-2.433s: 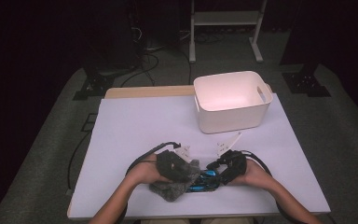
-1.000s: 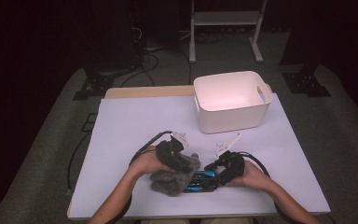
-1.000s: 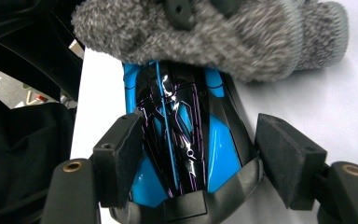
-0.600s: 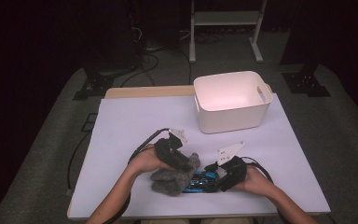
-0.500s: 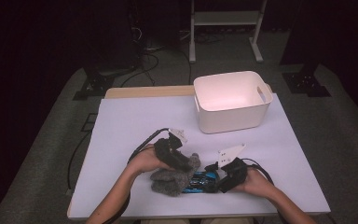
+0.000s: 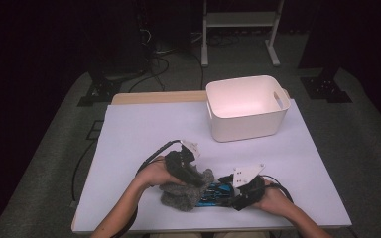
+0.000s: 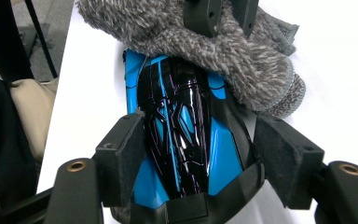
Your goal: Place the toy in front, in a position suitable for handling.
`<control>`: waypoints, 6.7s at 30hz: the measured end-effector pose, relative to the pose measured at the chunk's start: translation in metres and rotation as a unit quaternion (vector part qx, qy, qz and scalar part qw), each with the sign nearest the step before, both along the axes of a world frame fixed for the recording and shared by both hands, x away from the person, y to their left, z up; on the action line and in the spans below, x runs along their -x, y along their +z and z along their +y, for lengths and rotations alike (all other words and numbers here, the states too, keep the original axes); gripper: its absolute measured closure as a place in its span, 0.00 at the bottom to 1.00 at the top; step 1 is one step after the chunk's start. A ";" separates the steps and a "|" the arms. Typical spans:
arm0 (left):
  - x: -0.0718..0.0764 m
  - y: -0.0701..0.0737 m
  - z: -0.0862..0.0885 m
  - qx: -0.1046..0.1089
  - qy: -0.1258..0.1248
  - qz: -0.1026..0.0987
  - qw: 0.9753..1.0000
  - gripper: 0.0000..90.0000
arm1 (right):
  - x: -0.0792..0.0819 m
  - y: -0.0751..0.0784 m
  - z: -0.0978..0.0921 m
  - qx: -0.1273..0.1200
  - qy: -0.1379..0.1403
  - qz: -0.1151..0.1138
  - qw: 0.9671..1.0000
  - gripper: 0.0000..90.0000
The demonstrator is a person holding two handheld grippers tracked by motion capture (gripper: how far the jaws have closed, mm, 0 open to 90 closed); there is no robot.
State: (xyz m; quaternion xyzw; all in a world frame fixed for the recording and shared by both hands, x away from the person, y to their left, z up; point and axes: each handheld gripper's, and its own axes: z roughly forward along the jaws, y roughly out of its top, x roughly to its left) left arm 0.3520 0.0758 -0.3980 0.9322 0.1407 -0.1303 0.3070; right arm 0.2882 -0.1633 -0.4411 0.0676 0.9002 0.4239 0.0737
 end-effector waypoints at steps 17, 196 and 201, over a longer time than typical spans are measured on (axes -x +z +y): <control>0.039 0.020 0.004 0.023 -0.048 -0.034 0.998 0.83 | 0.002 0.001 0.005 0.026 0.025 0.062 0.997 0.34; 0.019 0.036 -0.004 -0.012 -0.053 -0.097 0.994 0.89 | -0.026 -0.003 0.017 0.016 0.062 0.068 0.996 0.63; 0.012 0.042 0.001 -0.016 -0.040 -0.103 0.994 0.89 | -0.038 -0.001 0.016 0.023 0.060 0.055 0.996 0.63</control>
